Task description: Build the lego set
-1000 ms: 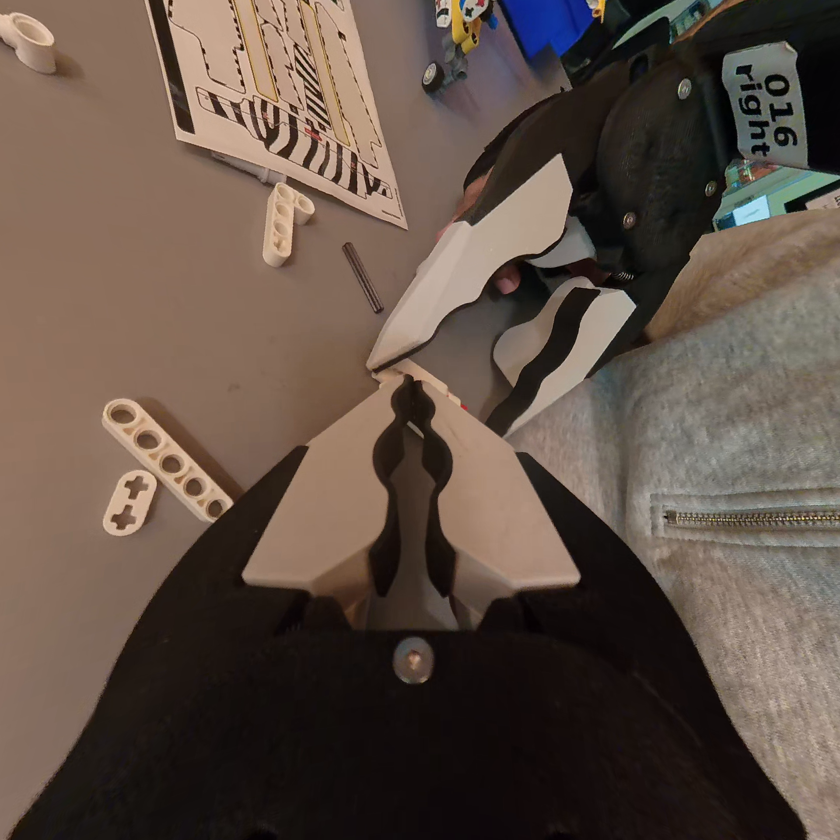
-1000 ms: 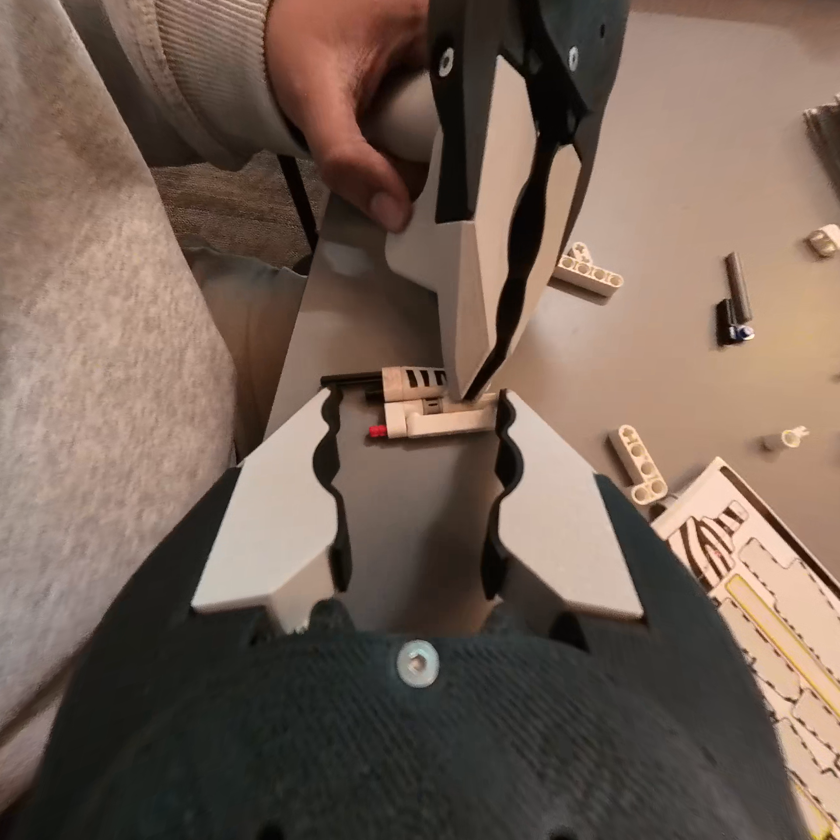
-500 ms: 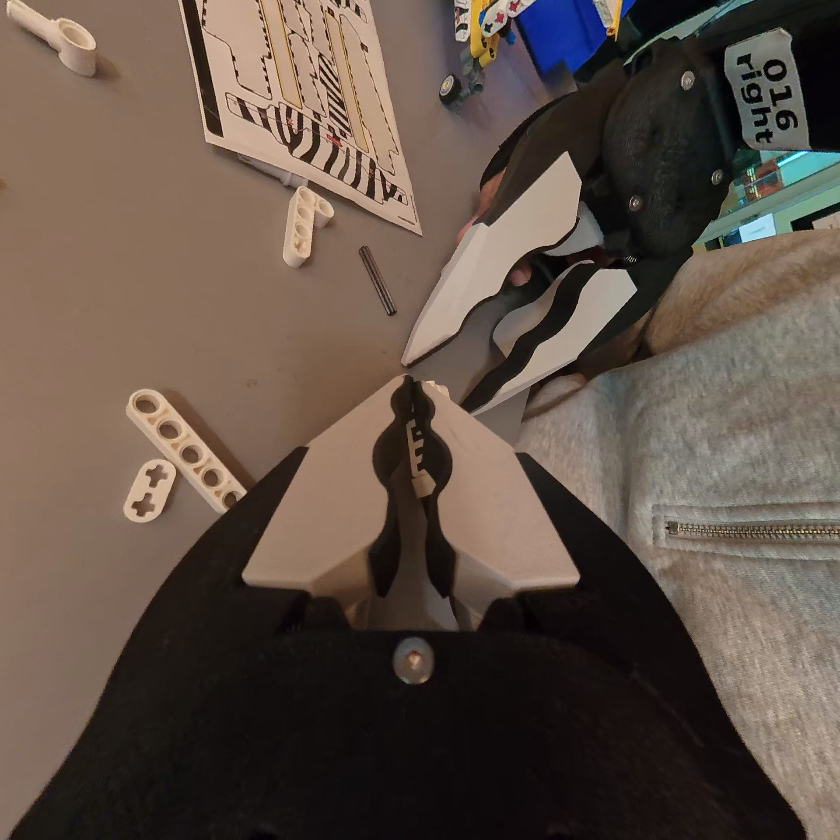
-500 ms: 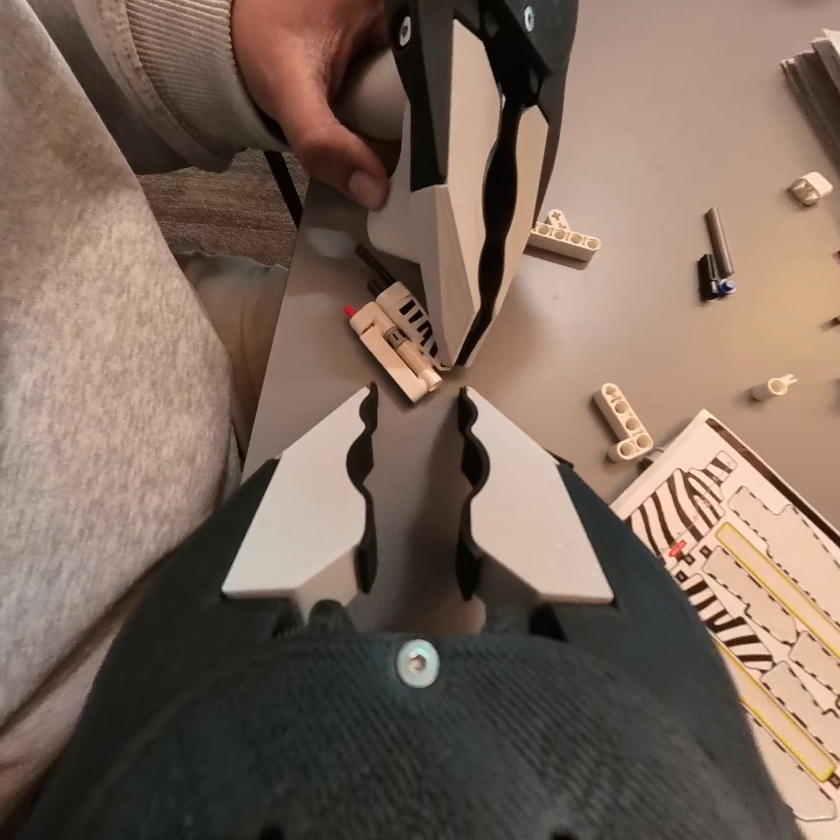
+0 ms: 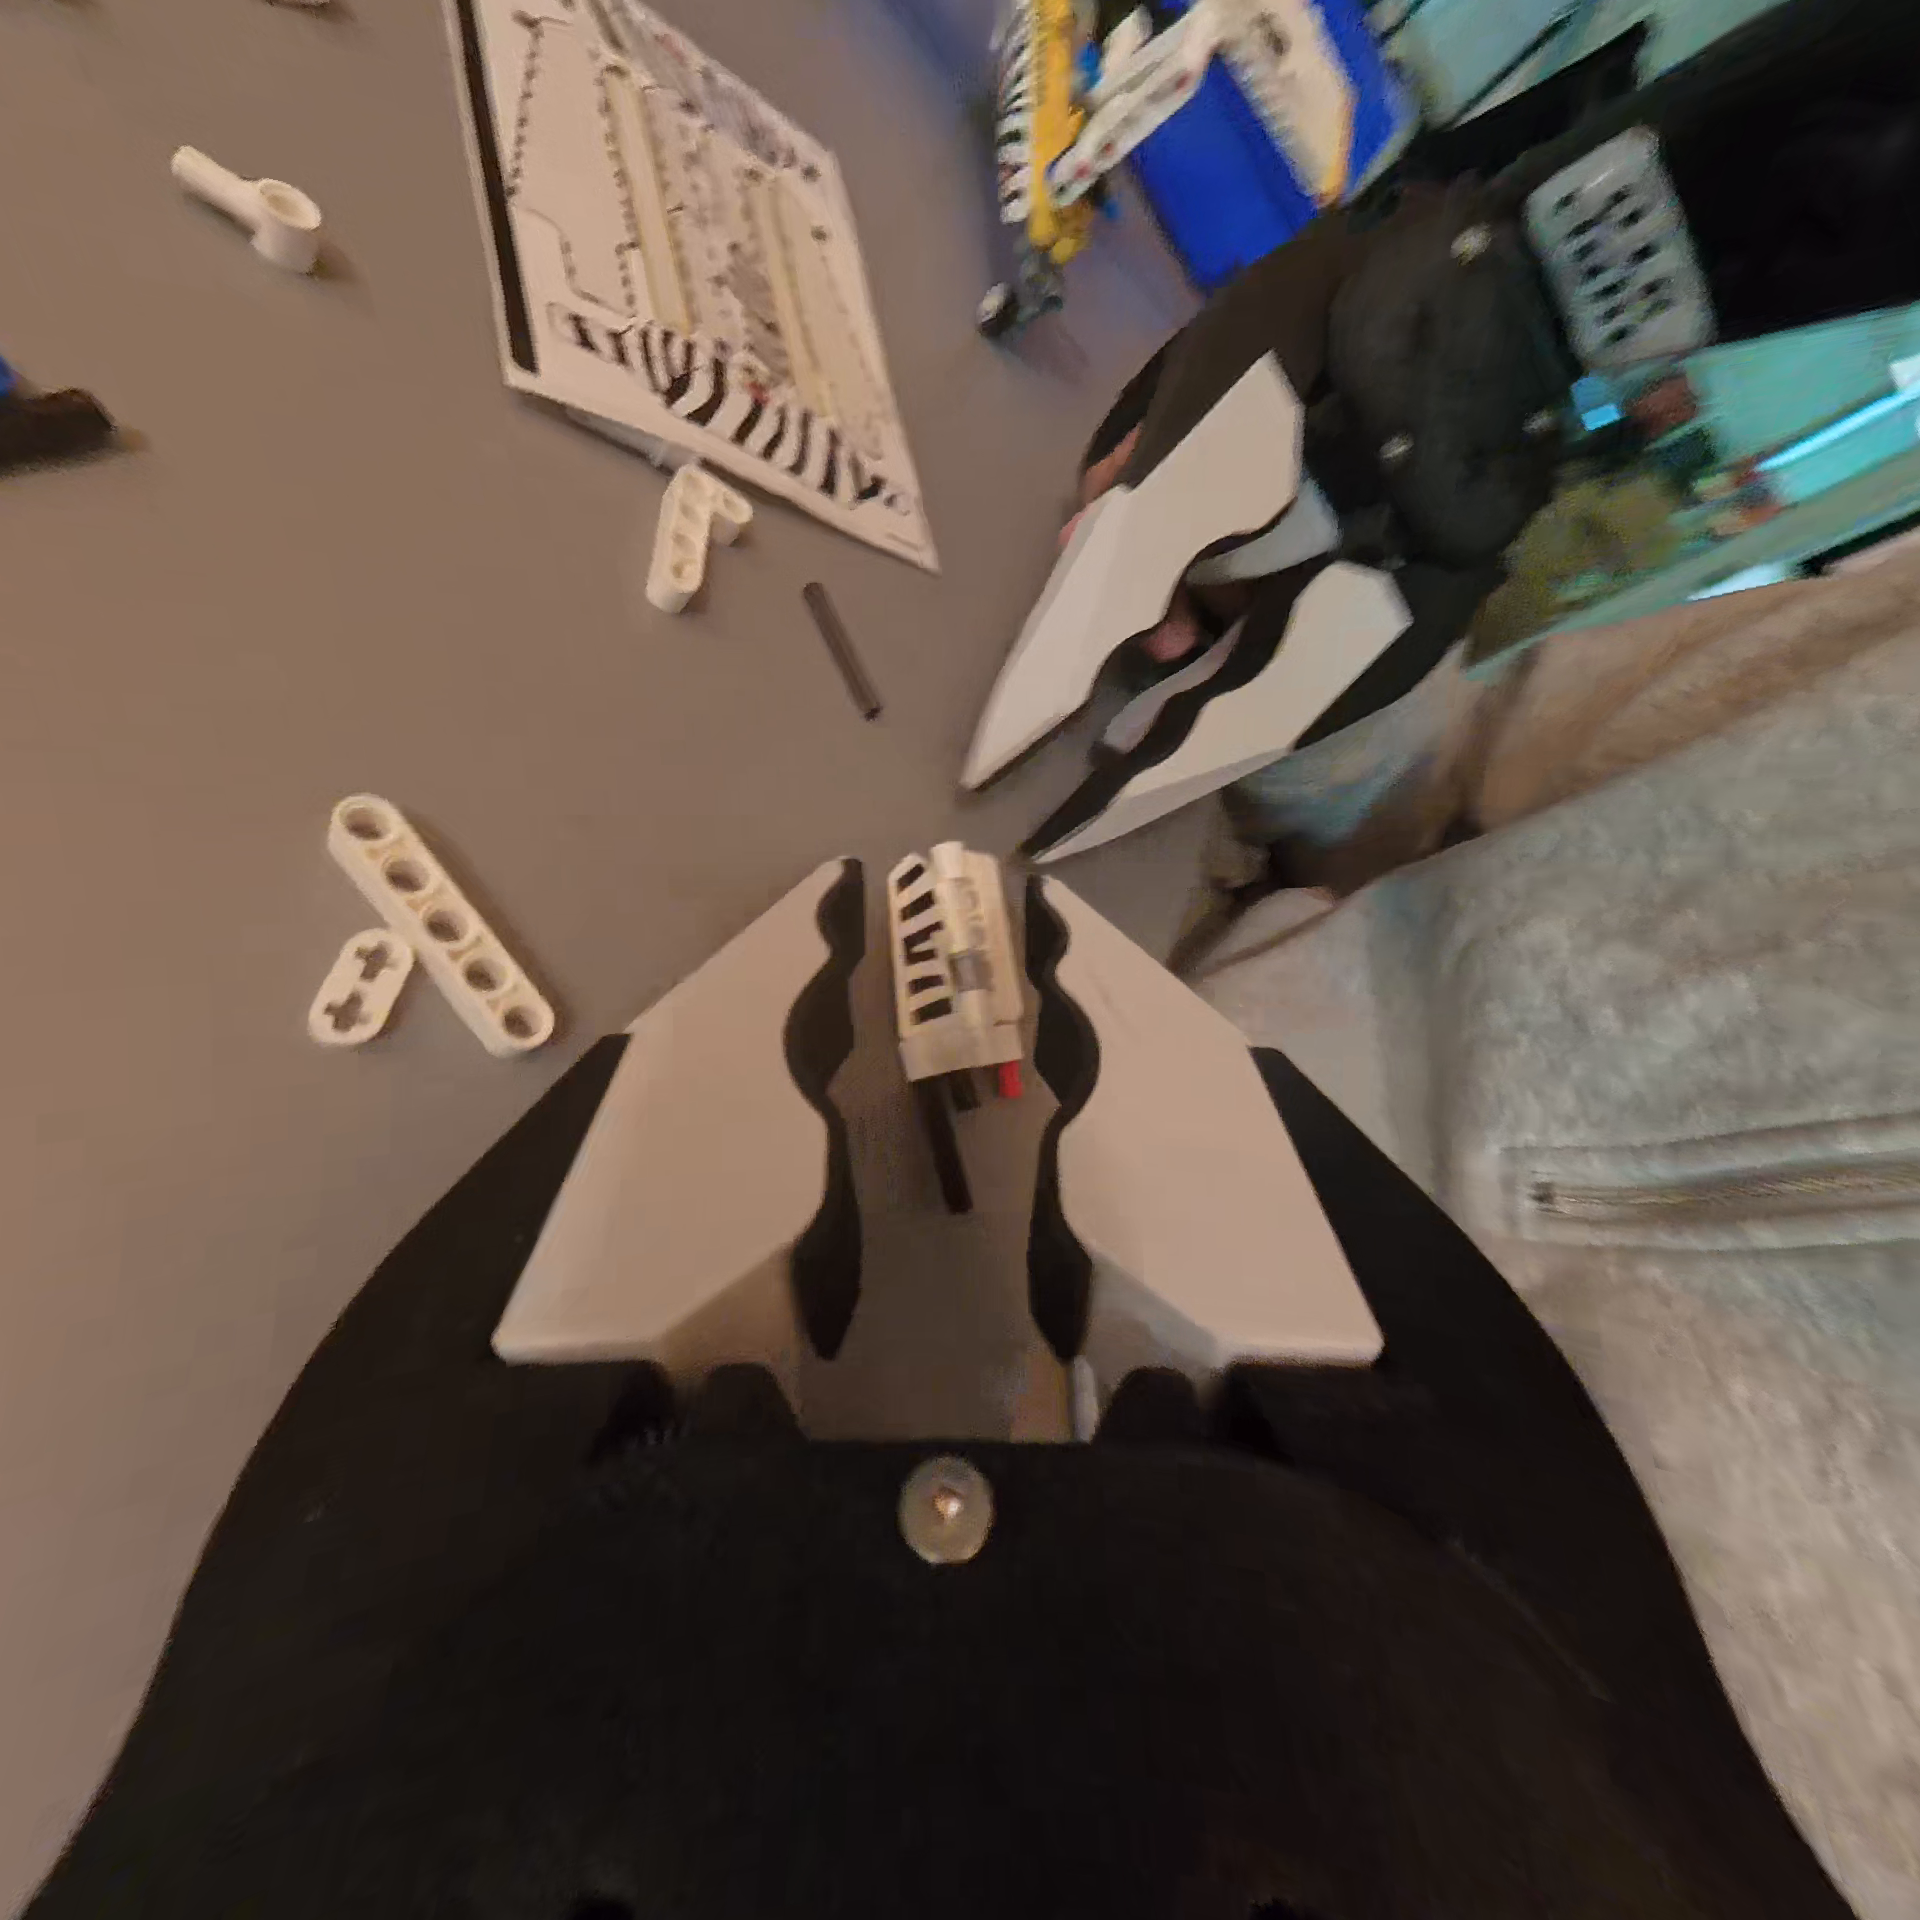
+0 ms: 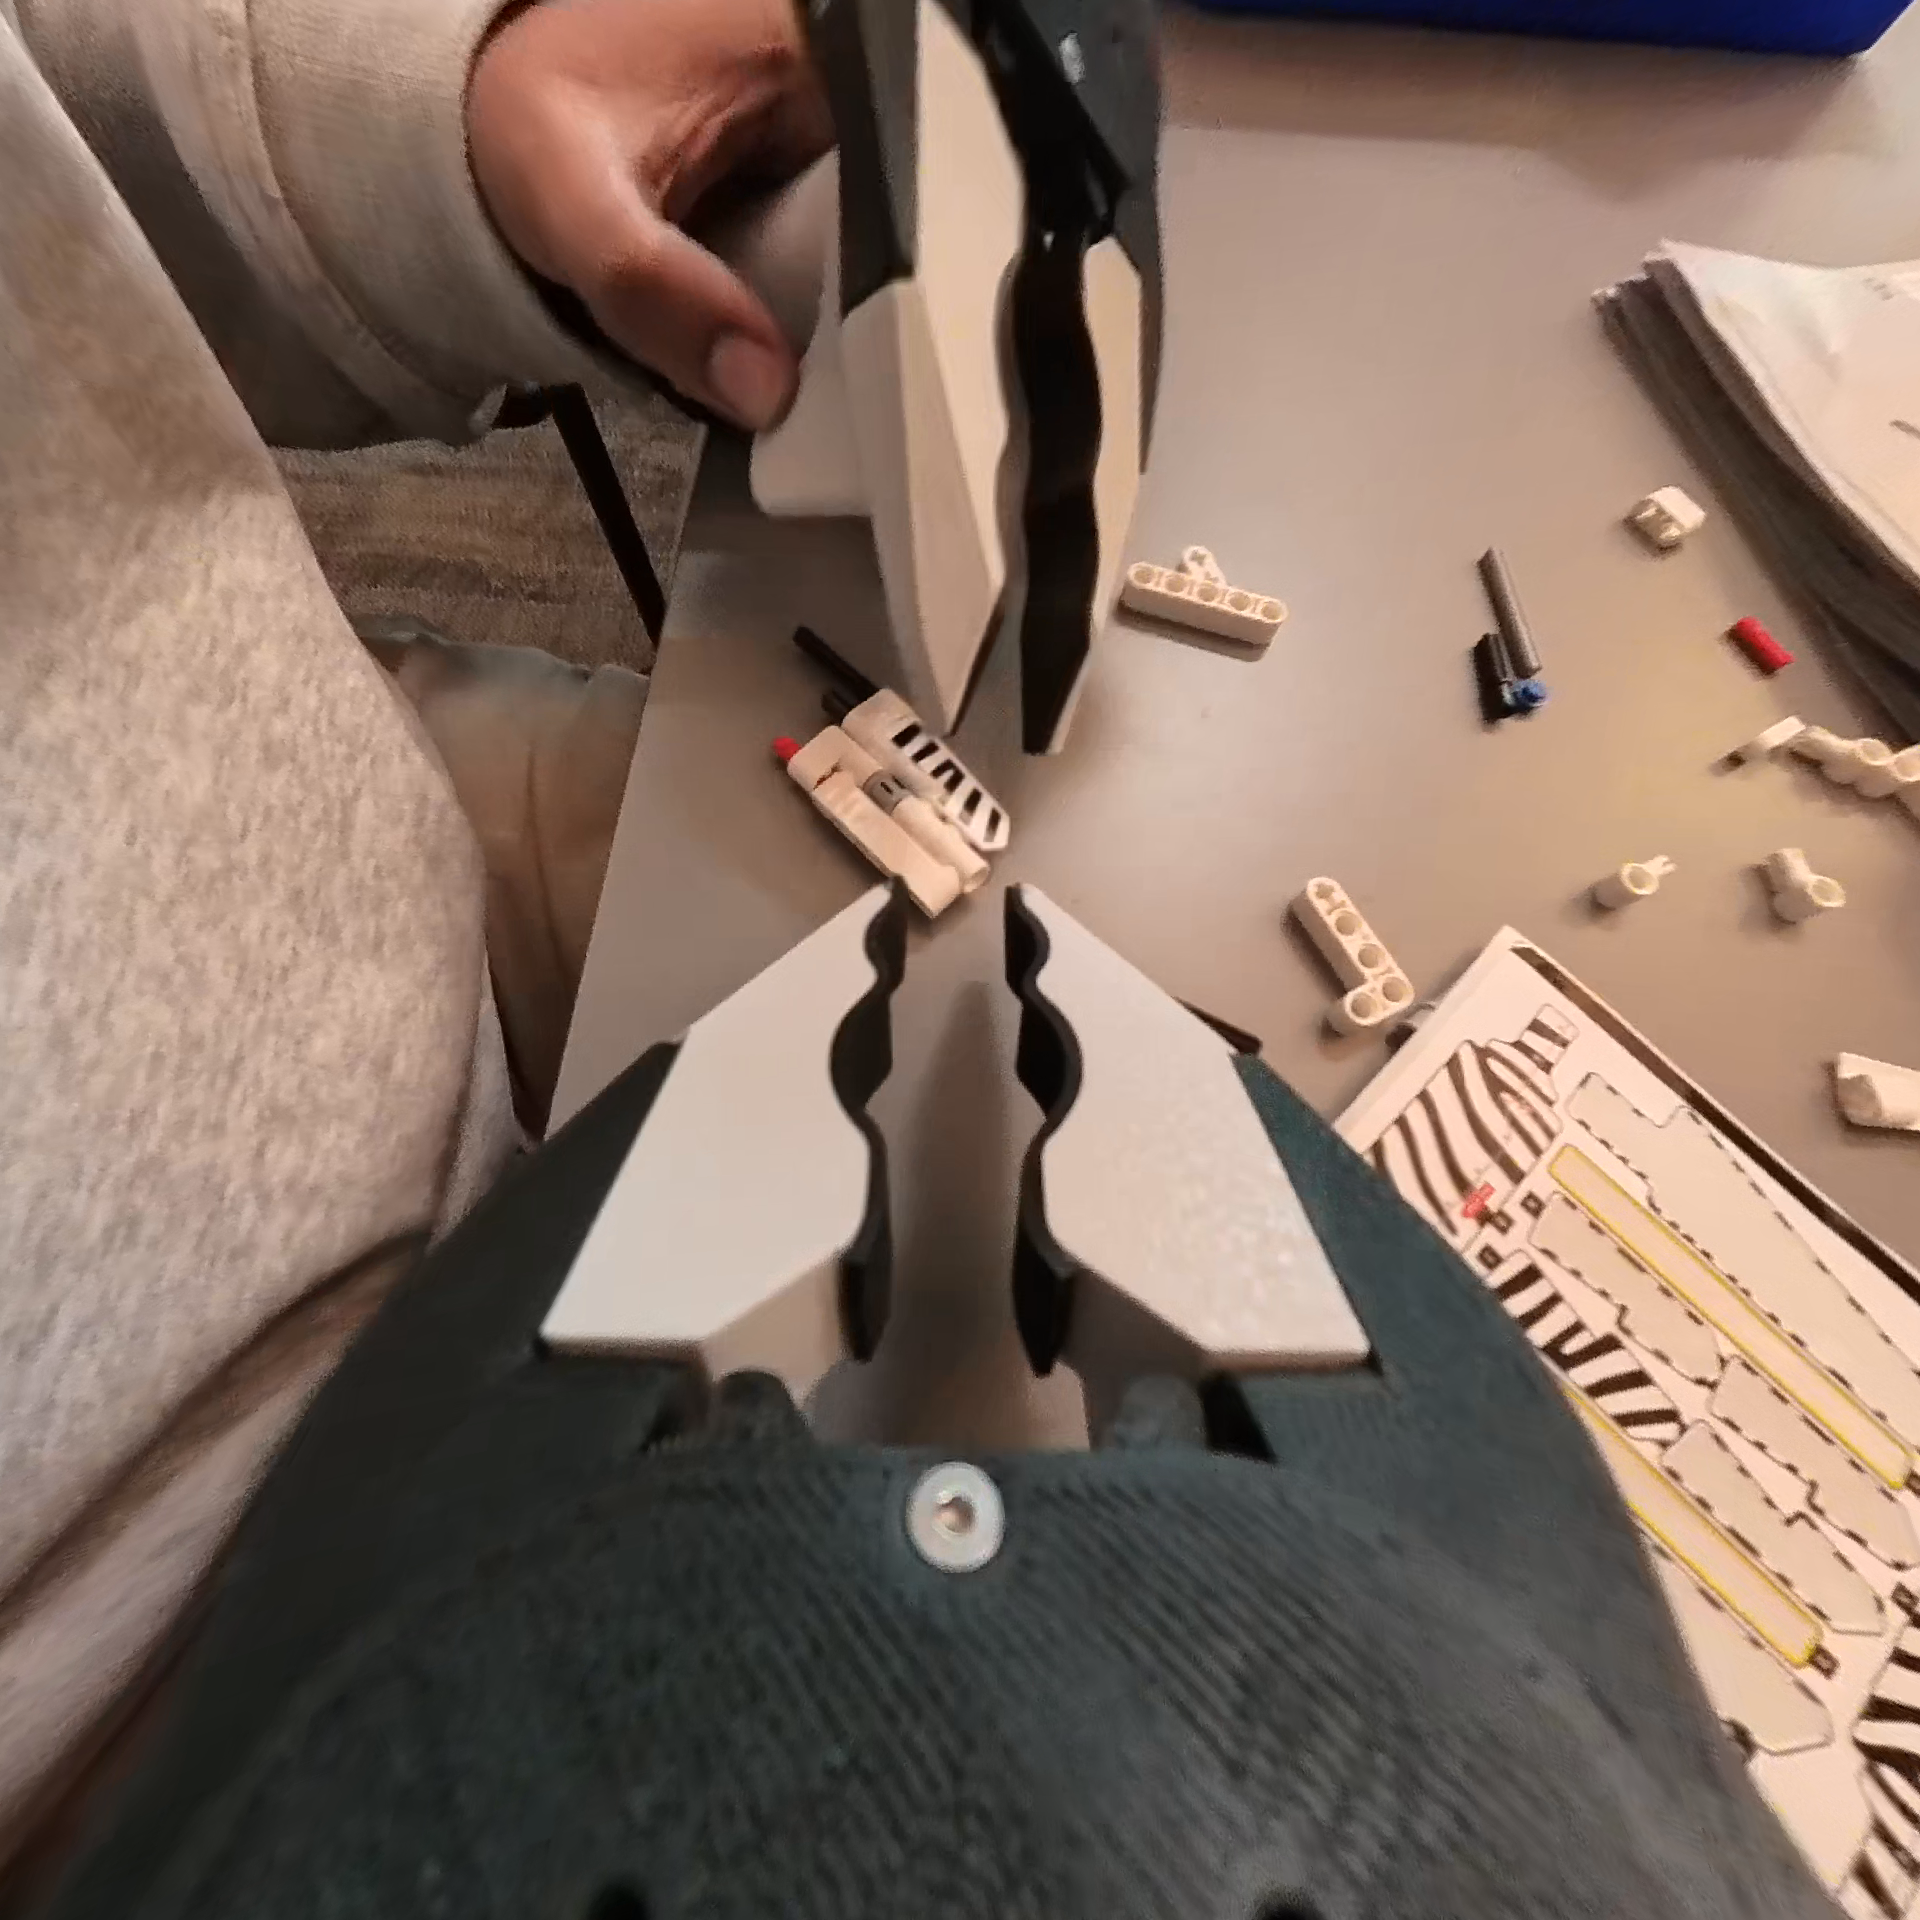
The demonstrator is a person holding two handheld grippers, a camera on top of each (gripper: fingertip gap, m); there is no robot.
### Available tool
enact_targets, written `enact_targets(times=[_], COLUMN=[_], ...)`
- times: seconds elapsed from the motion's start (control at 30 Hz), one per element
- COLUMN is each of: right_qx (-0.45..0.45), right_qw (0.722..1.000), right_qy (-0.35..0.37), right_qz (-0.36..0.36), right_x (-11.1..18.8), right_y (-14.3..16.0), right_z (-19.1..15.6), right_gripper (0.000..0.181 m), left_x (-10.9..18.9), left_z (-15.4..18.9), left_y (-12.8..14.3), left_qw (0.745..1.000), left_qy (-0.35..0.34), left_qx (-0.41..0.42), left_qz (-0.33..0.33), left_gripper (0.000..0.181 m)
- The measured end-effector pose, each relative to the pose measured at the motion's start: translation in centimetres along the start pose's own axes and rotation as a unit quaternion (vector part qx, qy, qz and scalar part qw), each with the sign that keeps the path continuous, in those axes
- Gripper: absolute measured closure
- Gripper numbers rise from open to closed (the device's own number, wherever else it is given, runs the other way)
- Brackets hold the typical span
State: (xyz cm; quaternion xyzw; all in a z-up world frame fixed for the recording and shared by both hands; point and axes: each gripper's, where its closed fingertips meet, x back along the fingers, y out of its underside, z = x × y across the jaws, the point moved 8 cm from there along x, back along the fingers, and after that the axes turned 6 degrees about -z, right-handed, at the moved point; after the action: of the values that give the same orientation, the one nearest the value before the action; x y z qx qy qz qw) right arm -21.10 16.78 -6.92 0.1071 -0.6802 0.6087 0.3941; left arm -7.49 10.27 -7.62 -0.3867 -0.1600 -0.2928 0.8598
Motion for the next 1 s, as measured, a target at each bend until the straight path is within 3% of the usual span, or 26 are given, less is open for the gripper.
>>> enact_targets(times=[0.1,0.4,0.6,1.0], right_qx=[-0.005,0.001,-0.006,-0.012], right_qw=[1.000,0.999,1.000,0.999], right_qy=[-0.008,-0.019,-0.020,-0.025], right_qz=[0.007,-0.029,-0.022,-0.021], right_x=[0.1,-0.7,-0.9,-0.9], right_y=[0.0,0.1,-0.2,-0.2], right_z=[0.0,-0.3,-0.3,-0.2], right_gripper=[0.169,0.171,0.179,0.180], left_x=[-0.8,-1.2,-1.4,-1.6], left_z=[0.8,2.0,1.7,1.5], left_y=[0.1,0.2,0.4,0.5], left_qw=[0.997,0.993,0.990,0.993], left_qy=[-0.072,-0.096,-0.118,-0.095], left_qx=[-0.014,-0.004,-0.016,-0.021], left_qz=[-0.025,-0.064,-0.073,-0.067], left_gripper=[0.139,0.137,0.160,0.165])
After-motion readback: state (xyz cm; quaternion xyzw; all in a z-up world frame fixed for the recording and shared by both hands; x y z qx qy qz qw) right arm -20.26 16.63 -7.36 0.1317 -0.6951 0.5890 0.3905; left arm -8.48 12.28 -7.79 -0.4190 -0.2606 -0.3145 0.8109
